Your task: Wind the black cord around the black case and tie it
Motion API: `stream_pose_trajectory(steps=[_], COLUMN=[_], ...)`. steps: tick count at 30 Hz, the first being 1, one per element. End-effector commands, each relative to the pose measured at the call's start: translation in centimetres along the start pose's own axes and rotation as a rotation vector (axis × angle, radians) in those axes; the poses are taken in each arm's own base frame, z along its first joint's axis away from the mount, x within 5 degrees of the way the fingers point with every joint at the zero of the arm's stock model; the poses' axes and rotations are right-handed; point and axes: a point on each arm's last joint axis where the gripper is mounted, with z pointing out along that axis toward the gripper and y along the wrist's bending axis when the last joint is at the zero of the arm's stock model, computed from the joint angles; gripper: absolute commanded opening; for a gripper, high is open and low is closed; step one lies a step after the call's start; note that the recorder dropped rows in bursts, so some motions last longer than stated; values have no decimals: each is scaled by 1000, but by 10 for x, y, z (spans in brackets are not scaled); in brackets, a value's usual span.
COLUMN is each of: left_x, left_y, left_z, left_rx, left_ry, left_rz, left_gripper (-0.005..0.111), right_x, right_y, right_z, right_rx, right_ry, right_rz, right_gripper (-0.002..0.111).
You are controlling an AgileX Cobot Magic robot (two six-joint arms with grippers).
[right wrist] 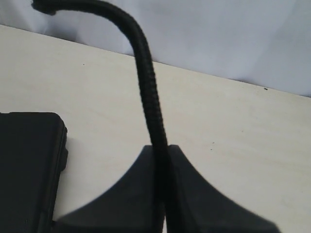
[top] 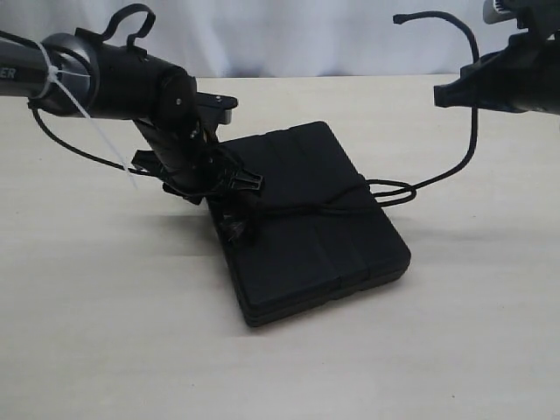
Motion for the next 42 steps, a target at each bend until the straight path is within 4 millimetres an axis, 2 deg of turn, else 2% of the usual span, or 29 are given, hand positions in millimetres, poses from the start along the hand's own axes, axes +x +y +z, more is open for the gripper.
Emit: stream_pose_trajectory(steps=[1,5,6,11,22,27,36,42], left_x=[0,5,5,1,-7,-5,-5,-5], left_y=[1,12,16,43,113,130,131,131], left_z=[15,39,41,38,9,7,7,7], left_rx=[-7,-28,-32,-67,-146,-161,-165,-164], left_ry=[-14,30,36,46,21,28,28,26], left_rz=[-5,-32,-41,-98,-226,-267,-265,-267], left_gripper=[30,3,0,0,0,0,0,0], right_x=[2,2,2,6,13,40,99,132], right_y=[-2,-3,-4,-18,-78,-102,-122,-139], right_z=[0,0,0,-2,-15,-10,25,34], right_rx=[8,15,30,130,71,108,113,146], right_ry=[5,7,12,37,-49,8,185,261], right_rz=[33,42,42,53,312,380,468,536], right_gripper=[4,4,4,4,4,4,4,4])
